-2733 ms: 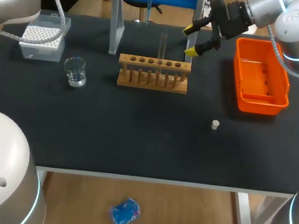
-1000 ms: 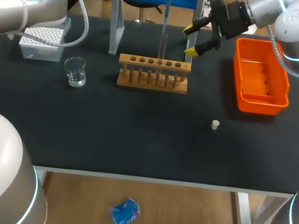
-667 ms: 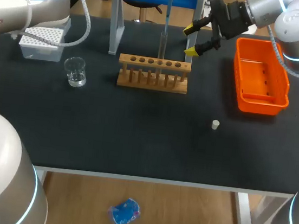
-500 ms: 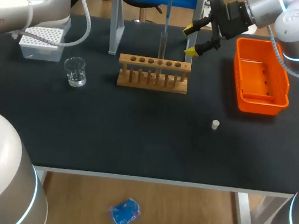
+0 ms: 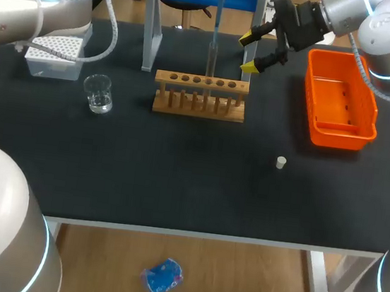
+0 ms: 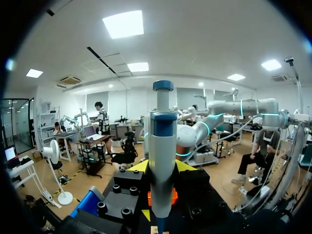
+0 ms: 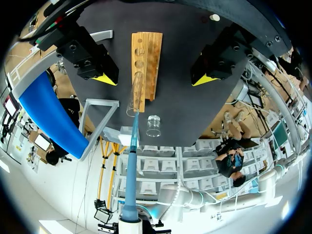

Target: Invert the test tube, pick up the pipette, mount the tip to pipette, aspirate from beaker and dispense into the tube, eject the tip, return the pipette, and cap with the stopper.

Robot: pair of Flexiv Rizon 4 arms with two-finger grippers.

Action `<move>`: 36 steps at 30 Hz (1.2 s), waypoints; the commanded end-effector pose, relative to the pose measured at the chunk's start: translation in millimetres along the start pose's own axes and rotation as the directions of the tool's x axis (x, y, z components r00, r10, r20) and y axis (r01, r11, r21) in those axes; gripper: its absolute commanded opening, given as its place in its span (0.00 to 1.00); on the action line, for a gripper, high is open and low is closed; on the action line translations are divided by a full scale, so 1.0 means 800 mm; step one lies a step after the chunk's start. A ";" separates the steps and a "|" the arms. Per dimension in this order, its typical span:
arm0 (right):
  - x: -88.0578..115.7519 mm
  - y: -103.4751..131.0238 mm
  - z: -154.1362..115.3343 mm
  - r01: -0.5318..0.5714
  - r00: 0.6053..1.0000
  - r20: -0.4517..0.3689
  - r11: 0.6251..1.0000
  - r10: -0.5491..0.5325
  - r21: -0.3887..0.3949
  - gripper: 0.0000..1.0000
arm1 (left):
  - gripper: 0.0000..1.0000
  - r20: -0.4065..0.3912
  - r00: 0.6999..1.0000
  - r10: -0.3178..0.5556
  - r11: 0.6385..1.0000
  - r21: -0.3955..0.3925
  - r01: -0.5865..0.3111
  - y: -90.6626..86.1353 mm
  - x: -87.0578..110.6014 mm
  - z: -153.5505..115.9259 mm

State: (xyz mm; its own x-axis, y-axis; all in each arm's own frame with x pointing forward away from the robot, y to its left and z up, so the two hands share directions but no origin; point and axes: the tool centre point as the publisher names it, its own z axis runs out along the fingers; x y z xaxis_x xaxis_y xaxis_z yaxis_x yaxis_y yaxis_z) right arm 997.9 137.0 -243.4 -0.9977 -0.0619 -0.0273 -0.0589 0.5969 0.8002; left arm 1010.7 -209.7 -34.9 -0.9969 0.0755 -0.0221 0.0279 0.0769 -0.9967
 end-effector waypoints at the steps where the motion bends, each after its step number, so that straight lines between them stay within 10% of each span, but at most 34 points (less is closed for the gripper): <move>1: -0.001 0.000 -0.001 0.000 1.000 -0.003 1.000 0.000 0.001 1.00 | 0.00 -0.006 1.000 -0.007 1.000 0.004 0.007 0.002 -0.001 0.002; 36: -0.001 0.000 -0.001 0.000 1.000 -0.003 1.000 0.000 0.001 1.00 | 0.00 0.002 1.000 0.009 0.999 0.041 -0.009 0.008 -0.013 0.011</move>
State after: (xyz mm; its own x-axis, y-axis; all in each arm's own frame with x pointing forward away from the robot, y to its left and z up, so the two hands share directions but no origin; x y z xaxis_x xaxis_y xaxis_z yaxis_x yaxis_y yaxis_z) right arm 997.9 137.0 -243.4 -0.9977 -0.0618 -0.0273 -0.0589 0.5969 0.8002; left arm 1019.4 -218.3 -41.9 -0.9966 0.0768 -0.0288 0.0314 0.0337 -0.9989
